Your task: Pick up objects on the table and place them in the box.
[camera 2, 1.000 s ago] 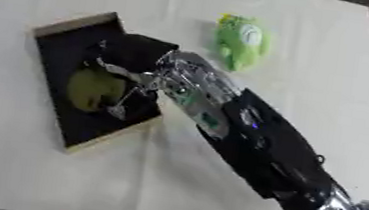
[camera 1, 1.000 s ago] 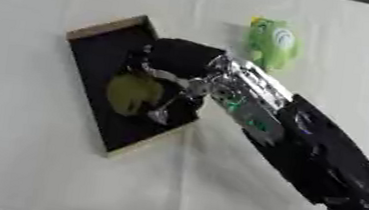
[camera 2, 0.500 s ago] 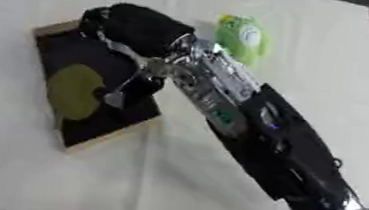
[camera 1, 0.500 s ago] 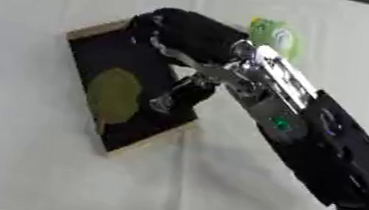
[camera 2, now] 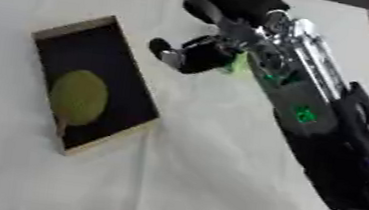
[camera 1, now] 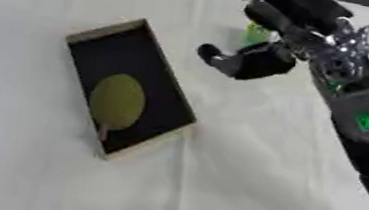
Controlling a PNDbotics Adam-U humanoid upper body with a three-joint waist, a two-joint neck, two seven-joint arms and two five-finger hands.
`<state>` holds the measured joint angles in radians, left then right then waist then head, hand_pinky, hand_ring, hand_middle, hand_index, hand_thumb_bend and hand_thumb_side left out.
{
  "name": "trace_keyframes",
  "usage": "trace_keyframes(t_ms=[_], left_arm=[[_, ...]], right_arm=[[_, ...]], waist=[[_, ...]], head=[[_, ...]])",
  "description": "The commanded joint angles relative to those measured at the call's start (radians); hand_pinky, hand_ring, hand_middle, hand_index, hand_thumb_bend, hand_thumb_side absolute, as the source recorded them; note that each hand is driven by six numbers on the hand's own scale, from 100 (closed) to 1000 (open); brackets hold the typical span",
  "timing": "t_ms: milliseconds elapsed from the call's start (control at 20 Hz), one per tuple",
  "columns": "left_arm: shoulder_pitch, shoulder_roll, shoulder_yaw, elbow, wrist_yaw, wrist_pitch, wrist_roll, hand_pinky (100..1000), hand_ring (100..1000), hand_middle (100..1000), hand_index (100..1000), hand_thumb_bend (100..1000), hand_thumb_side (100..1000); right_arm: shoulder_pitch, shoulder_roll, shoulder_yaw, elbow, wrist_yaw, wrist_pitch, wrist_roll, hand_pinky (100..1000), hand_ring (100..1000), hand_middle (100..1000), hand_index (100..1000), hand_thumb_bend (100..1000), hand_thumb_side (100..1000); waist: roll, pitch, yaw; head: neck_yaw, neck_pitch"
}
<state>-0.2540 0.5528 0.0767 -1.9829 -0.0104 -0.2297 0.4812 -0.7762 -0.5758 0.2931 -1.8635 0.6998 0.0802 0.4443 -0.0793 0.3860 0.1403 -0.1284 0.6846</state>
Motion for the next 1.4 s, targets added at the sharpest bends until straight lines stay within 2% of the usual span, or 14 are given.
trace_keyframes(t_ms=[50,250,550,900,1000,1050,1400], left_arm=[[-0.004,0.014,0.009,-0.017,-0.006,-0.001,0.003,727,807,825,851,515,681],[-0.003,0.015,0.010,-0.017,-0.007,-0.001,0.003,727,807,825,851,514,682],[-0.006,0.013,0.008,-0.017,-0.006,-0.001,0.002,727,808,826,851,512,682],[-0.009,0.009,0.006,-0.017,-0.004,-0.002,0.000,726,808,827,851,509,683],[-0.010,0.007,0.005,-0.017,-0.003,-0.002,0.000,726,808,827,851,509,683],[-0.011,0.007,0.005,-0.017,-0.002,-0.002,-0.001,726,809,827,851,508,683],[-0.016,0.002,0.002,-0.017,0.001,-0.005,-0.003,725,809,827,849,508,683]], right_arm=[[0.001,-0.084,-0.046,0.026,-0.010,0.014,-0.005,911,829,810,862,362,142],[0.010,-0.125,-0.065,0.108,0.025,0.013,-0.010,913,845,831,869,391,170],[0.001,-0.128,-0.061,0.229,0.067,-0.009,-0.017,917,861,851,882,400,247],[-0.065,-0.081,-0.057,0.423,0.144,-0.029,-0.039,918,873,864,889,410,290],[-0.091,-0.062,-0.059,0.489,0.169,-0.031,-0.055,918,877,861,889,415,264],[-0.102,-0.052,-0.060,0.522,0.188,-0.032,-0.062,918,877,863,889,436,293],[-0.154,-0.001,-0.080,0.706,0.293,-0.047,-0.086,914,881,860,891,460,322]], waist=[[0.011,-0.021,-0.003],[0.016,-0.016,-0.004],[0.020,-0.010,-0.005],[0.021,-0.004,0.002],[0.021,-0.001,0.005],[0.020,0.001,0.007],[0.016,0.016,0.019]], head=[[0.000,-0.007],[-0.008,-0.007],[-0.020,-0.010],[-0.031,-0.019],[-0.034,-0.023],[-0.036,-0.026],[-0.044,-0.033]])
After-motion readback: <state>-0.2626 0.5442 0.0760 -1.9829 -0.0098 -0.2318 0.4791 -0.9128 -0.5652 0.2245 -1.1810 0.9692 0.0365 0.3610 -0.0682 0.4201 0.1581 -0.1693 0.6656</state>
